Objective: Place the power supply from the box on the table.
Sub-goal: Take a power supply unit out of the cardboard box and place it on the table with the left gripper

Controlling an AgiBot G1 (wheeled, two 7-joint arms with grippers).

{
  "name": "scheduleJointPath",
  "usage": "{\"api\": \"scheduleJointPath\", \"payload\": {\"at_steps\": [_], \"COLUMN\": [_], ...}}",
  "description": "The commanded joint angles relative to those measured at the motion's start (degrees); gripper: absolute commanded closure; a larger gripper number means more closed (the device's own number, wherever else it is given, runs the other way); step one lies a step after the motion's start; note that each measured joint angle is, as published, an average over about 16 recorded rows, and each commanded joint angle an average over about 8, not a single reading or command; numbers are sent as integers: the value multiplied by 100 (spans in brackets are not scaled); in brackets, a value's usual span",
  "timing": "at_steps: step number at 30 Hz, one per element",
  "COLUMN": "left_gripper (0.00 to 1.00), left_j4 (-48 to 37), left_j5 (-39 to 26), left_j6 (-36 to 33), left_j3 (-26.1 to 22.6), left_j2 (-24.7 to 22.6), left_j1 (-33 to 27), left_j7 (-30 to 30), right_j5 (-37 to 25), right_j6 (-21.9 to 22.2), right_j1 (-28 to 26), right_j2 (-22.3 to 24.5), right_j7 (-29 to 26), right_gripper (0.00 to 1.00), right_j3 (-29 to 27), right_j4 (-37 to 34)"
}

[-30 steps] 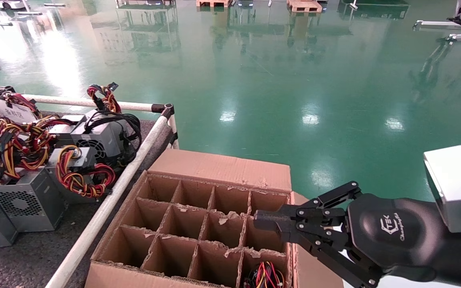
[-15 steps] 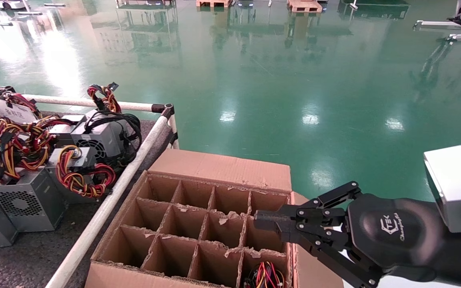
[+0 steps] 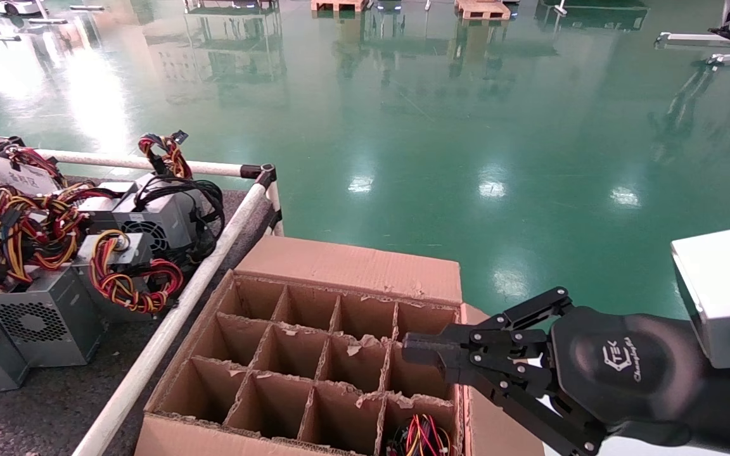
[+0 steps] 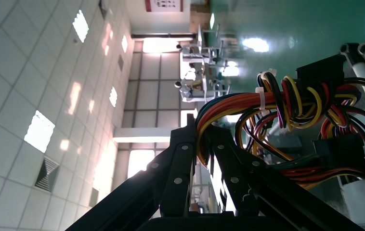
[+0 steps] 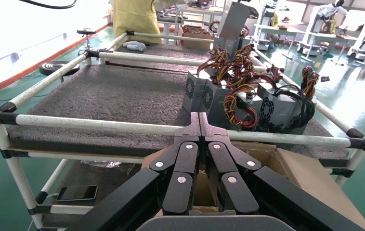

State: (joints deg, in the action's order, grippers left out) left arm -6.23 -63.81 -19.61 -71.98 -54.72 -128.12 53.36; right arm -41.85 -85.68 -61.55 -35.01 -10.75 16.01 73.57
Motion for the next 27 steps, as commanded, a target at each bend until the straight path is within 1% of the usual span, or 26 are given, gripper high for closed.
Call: {"api": "scheduleJointPath", "payload": {"at_steps": [1,16,27], "left_gripper": [100,100,100], "left_j4": [-30,-219,-286], "left_j5": [-23,-167,-255], "left_j6": [-5,-95,-183], "left_j3": [-17,-97,-122], "left_j2": [23,194,229], "left_j1": [34,363,677], "left_j7": [-34,-326,-558], "right_j5": [0,0,0], "right_j6": [0,0,0], "right_j1": [0,0,0], "right_j2": [0,0,0], "right_j7": [0,0,0], "right_gripper": [100,100,100], "right_j3": [0,0,0], "right_j4": [0,0,0]}}
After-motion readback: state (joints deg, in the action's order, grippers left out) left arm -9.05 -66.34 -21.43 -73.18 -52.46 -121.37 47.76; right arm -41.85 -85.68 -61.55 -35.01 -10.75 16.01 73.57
